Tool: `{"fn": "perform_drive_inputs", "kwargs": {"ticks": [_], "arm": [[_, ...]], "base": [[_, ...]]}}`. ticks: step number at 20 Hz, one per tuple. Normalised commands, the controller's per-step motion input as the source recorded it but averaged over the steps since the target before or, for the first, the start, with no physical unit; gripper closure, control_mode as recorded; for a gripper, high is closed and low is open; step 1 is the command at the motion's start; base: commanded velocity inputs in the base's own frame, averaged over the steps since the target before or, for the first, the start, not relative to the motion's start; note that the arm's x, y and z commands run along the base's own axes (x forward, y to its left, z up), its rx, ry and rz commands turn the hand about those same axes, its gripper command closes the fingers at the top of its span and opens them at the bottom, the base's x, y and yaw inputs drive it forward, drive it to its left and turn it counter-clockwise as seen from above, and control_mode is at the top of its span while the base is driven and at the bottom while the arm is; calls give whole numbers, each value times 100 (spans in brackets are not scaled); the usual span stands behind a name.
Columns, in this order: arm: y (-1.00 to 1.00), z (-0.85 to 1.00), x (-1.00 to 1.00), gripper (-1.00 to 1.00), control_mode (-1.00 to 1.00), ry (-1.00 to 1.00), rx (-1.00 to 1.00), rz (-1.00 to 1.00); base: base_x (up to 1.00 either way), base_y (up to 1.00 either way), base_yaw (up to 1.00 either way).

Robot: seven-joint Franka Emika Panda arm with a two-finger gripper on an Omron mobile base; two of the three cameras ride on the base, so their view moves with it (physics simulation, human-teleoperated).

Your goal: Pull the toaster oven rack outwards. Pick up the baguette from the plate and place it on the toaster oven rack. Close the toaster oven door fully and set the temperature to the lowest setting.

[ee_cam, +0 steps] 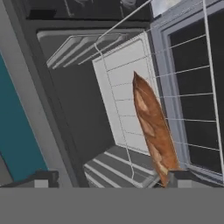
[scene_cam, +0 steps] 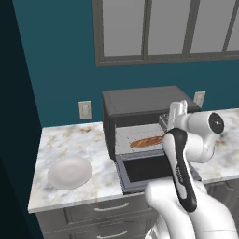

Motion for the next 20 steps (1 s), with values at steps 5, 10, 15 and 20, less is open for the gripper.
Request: {"fn": "perform_drive_inputs", "kwargs": {"ticks": [5, 10, 15, 20], "arm": [[-13, 41, -57, -100, -100, -7, 4, 0], [0, 4, -41, -100, -100, 7, -8, 0], [0, 0, -40, -100, -100, 26, -28, 14], [0, 0, -22, -100, -100, 11, -27, 42]], "base": [[0, 0, 0], [0, 0, 0], [0, 0, 0], [0, 0, 0]]}}
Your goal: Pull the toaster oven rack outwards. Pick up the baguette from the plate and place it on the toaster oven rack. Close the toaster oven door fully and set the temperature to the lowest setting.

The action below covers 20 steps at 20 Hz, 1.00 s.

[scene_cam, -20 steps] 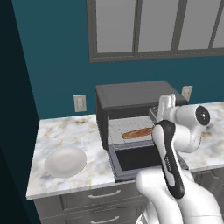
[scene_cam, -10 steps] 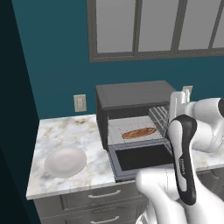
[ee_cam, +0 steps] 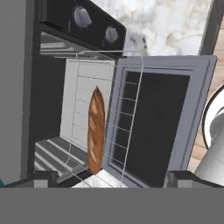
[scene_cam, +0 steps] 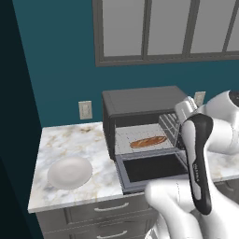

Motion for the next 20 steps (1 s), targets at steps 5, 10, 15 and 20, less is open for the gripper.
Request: {"fn": "perform_drive_inputs", "kwargs": {"ticks": [5, 10, 15, 20], "arm": [[0, -2, -18, -100, -100, 1, -17, 41], [5, -23, -1, -100, -100, 0, -19, 39], [33, -39, 0, -100, -100, 2, -32, 13], [23, -33, -5, -100, -100, 3, -31, 1]], "base": [[0, 0, 0], [0, 0, 0], [0, 0, 0], [0, 0, 0]]}}
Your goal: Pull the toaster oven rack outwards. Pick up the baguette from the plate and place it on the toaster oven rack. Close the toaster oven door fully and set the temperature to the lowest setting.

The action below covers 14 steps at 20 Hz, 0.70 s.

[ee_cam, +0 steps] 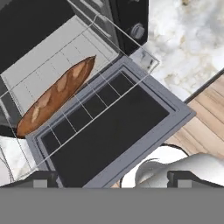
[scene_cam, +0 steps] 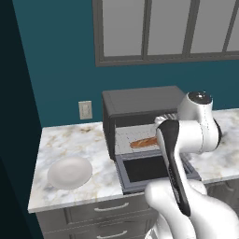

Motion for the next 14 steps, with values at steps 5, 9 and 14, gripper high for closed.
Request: {"fn": "perform_drive_inputs", "kwargs": {"ticks": [5, 9, 14], "arm": [[4, -34, -21, -100, -100, 0, -21, 2], [0, -31, -17, -100, -100, 0, -13, 8], [0, -28, -1, -100, -100, 1, -5, 9]], "base": [[0, 0, 0], [0, 0, 0], [0, 0, 0]]}}
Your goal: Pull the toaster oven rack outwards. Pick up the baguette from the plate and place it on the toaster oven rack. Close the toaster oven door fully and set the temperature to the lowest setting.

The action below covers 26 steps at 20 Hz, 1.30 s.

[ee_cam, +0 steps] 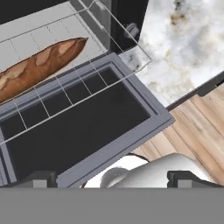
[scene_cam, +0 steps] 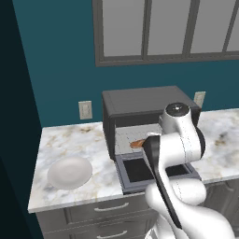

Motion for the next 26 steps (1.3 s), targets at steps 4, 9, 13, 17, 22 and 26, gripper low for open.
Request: {"fn": "perform_drive_inputs", "kwargs": {"ticks": [4, 9, 13, 17, 22, 26], "arm": [[0, -22, 0, -100, -100, 0, 0, 8], [0, -37, 0, -100, -100, 0, 0, 7], [0, -38, 2, -100, -100, 0, 0, 8], [0, -40, 11, -100, -100, 0, -1, 5], [0, -38, 21, -100, -100, -1, 0, 0], [0, -37, 23, -100, -100, 0, 0, 0]], "base": [[0, 0, 0], [0, 0, 0], [0, 0, 0], [0, 0, 0], [0, 0, 0], [0, 0, 0]]}}
